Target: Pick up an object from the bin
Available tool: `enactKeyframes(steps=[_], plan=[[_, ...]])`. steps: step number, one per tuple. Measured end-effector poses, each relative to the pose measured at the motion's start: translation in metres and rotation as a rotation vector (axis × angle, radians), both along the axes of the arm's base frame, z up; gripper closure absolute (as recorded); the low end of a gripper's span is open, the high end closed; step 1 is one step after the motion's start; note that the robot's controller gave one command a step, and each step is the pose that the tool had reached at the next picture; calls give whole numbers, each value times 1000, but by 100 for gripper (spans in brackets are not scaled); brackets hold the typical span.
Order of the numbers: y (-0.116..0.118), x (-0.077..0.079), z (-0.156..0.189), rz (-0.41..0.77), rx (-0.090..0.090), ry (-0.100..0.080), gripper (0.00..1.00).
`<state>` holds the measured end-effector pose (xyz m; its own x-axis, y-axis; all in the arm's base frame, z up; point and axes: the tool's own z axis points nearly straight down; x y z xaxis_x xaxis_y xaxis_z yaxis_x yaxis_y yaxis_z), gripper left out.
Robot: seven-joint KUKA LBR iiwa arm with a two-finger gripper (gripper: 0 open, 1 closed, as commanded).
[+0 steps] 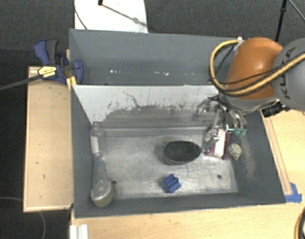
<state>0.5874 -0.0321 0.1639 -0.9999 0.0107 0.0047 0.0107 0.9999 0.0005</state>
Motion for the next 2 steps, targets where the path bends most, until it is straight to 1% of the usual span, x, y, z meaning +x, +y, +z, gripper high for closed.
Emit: enactKeyframes(steps=[1,2], plan=[[34,-5,-93,72,-1,-12,0],[73,-14,-62,39,3,-12,0]])
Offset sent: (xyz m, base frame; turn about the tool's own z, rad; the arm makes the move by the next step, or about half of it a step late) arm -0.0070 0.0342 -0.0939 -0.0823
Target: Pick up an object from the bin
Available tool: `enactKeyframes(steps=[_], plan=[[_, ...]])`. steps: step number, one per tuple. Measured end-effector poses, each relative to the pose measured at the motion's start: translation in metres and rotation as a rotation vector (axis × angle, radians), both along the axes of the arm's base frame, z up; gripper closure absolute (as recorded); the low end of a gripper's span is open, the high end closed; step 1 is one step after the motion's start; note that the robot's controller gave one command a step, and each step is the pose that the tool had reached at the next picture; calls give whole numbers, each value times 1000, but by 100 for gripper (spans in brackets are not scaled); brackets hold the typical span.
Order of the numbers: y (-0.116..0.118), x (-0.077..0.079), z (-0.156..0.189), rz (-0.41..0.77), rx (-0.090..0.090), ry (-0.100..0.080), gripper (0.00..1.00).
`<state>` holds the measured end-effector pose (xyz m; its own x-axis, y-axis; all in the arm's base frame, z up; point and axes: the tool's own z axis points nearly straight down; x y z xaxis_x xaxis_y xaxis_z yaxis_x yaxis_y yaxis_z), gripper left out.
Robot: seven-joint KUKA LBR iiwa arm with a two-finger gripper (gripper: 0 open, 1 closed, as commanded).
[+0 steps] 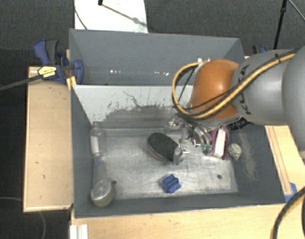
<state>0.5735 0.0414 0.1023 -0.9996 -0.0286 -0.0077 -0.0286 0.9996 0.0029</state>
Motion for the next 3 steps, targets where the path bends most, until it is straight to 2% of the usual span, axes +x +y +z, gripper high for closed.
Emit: enactKeyframes(steps=[1,2,3], plan=[[-12,-4,-2,-103,-2,8,0],[29,-6,-30,-317,-1,3,0],[36,-12,-29,-543,2,4,0]])
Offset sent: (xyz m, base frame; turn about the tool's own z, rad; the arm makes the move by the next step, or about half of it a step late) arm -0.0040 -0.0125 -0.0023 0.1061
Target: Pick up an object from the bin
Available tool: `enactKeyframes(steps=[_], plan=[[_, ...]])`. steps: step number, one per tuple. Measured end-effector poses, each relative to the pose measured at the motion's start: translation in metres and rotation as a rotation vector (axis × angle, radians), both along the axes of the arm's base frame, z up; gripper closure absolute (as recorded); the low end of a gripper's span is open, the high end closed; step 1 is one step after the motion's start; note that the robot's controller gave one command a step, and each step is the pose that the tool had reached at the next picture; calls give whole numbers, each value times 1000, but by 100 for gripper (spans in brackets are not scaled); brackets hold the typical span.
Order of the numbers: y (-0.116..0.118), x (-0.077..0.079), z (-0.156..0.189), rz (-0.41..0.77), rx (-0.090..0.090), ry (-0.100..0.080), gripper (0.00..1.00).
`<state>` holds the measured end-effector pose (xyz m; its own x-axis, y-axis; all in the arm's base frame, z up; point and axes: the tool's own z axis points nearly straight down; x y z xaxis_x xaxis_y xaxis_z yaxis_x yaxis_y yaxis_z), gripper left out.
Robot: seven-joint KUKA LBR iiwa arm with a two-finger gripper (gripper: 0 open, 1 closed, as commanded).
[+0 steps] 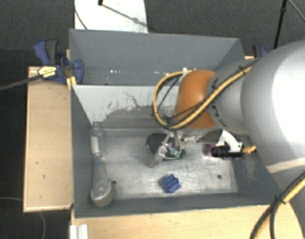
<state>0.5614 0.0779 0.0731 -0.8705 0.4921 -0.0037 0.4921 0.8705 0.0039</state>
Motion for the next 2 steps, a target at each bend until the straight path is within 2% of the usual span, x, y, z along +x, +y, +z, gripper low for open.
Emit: enactKeyframes(steps=[1,2], plan=[[0,1,2,3,0,-4,100],[0,3,87,9,0,-3,100]])
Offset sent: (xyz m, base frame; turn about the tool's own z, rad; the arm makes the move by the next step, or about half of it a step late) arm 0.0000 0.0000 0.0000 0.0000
